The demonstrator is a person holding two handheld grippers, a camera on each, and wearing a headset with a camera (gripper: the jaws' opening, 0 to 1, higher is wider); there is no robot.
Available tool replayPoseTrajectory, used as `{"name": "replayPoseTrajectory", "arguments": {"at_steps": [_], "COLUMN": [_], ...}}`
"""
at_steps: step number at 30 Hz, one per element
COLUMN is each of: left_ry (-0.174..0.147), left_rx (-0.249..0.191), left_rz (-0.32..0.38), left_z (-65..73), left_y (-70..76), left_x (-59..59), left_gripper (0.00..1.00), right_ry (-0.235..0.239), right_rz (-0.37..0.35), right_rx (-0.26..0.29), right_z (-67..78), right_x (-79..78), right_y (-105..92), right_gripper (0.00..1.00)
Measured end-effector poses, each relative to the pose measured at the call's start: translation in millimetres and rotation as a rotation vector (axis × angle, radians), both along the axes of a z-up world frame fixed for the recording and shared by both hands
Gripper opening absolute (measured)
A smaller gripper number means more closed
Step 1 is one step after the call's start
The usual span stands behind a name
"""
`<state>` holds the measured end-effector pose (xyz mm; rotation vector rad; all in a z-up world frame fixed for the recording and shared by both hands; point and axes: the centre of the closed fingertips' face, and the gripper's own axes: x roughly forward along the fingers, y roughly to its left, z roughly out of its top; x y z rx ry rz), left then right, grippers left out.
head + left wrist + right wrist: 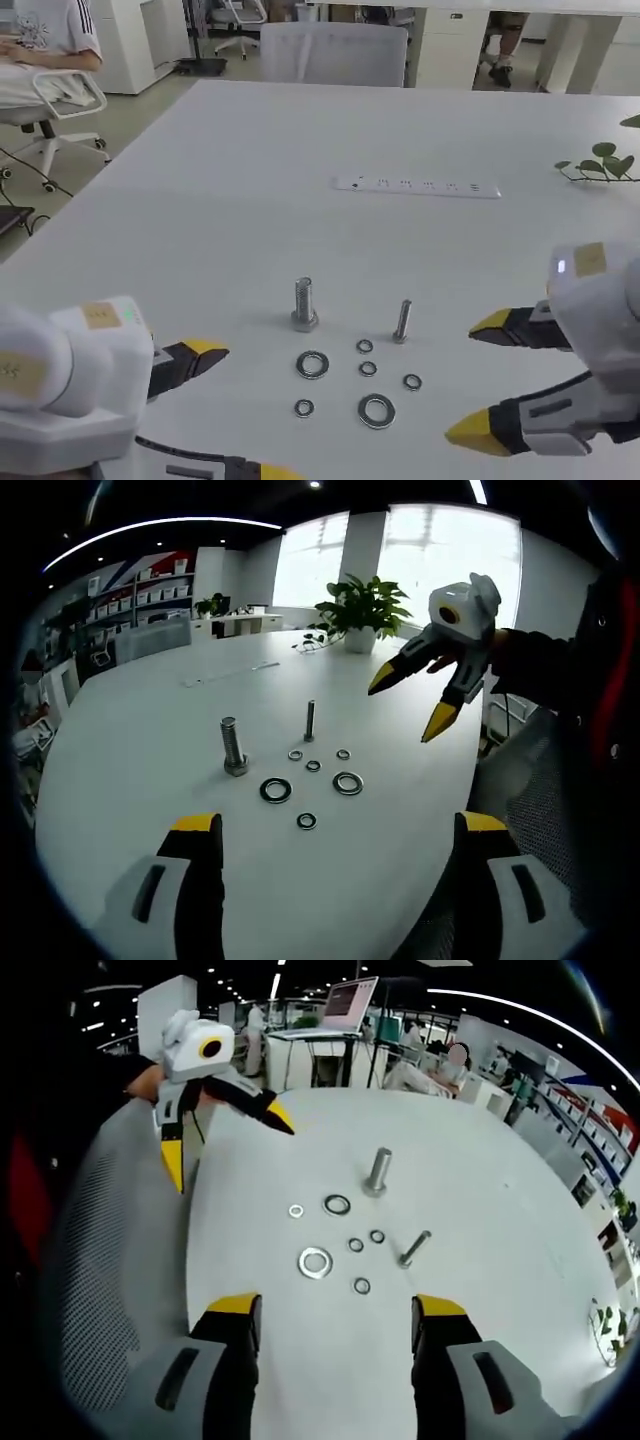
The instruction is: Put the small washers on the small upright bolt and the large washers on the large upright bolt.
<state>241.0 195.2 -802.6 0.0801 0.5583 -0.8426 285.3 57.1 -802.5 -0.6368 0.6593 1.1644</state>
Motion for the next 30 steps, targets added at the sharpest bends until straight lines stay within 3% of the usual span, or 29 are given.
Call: {"name": "replayPoseTrajectory", "arguments": {"at_steps": [18,30], "left_ry": [0.002,0.002], "left_rx": [0.003,0.008], "left_rz": [-0.007,-0.009], "left_z": [-1.0,-2.1], "left_y": [-1.7,-3.1], "left_x": [1.1,1.9], "left_gripper": [0.96,0.95], "right_ry": [0.013,0.050], "right_rz": [0.097,0.120], "right_rx": [-0.155,-0.211], "right_z": [-21.6,-40.3], "right_x": [26.4,35.0], "right_y": [7.7,5.6], "right_gripper": [0.48,0.41]}}
